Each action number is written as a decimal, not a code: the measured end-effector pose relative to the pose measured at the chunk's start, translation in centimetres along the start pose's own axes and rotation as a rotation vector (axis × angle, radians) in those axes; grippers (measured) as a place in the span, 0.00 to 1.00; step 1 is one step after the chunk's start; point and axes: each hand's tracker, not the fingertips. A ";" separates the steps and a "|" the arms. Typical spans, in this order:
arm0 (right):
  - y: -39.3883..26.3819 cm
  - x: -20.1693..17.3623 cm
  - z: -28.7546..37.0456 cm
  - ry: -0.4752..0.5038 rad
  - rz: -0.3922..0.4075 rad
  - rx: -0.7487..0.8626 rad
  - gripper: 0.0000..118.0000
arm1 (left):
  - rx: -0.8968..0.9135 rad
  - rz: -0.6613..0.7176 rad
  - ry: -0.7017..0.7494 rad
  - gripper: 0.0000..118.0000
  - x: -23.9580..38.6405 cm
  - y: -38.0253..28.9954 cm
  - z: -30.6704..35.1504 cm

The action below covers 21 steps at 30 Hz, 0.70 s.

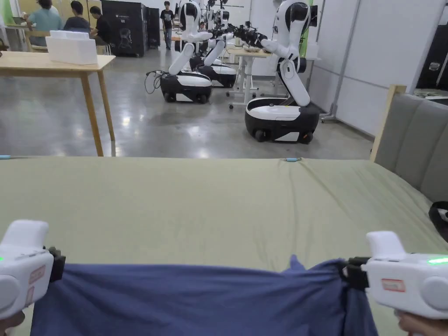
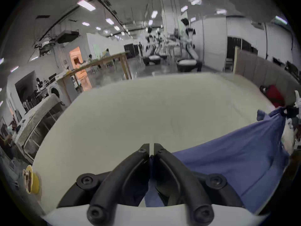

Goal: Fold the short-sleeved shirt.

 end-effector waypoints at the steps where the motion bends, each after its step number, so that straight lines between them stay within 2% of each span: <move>1: -0.4 -0.3 2.3 0.003 0.008 0.034 0.02 | 0.026 -0.014 -0.004 0.03 -0.2 -0.3 2.1; 3: -2.3 -1.8 6.7 0.005 0.036 0.067 0.02 | 0.054 -0.022 -0.014 0.03 -0.7 -2.0 6.7; 7: -8.5 -3.3 10.8 0.023 0.023 0.053 0.02 | 0.032 0.025 -0.040 0.03 -1.5 -8.5 11.8; 10: -14.4 -4.3 10.3 -0.015 0.025 -0.038 0.02 | -0.100 0.064 -0.024 0.03 -1.8 -15.1 11.7; 12: -17.8 -4.3 9.2 -0.016 -0.029 -0.104 0.02 | -0.173 0.137 -0.032 0.03 -1.8 -18.8 10.7; 14: -19.2 -3.8 8.1 -0.069 -0.069 -0.117 0.02 | -0.200 0.144 -0.002 0.06 -1.3 -20.4 10.0; 15: -19.2 -3.5 8.1 -0.058 -0.072 -0.107 0.07 | -0.192 0.142 0.012 0.25 -1.0 -20.7 10.1; 16: -19.0 -3.3 8.6 -0.055 -0.093 -0.093 0.25 | -0.182 0.151 0.013 0.59 -0.8 -20.7 10.3; 17: -18.3 -3.2 9.6 -0.060 -0.123 -0.056 0.53 | -0.159 0.151 0.034 0.88 -0.6 -20.1 11.0; 18: -17.3 -3.1 10.7 -0.053 -0.138 -0.024 0.53 | -0.120 0.126 0.050 0.88 -0.1 -19.3 12.0; 19: -16.5 -3.5 11.6 -0.036 -0.136 0.001 0.62 | -0.079 0.117 0.043 0.94 0.4 -18.5 13.1; 20: -15.6 -4.1 12.5 -0.027 -0.122 0.052 0.79 | 0.011 0.105 0.032 0.98 1.0 -17.3 14.2; 21: -14.6 -5.0 13.6 -0.031 -0.104 0.128 0.95 | 0.054 0.094 0.041 0.97 1.6 -16.1 14.8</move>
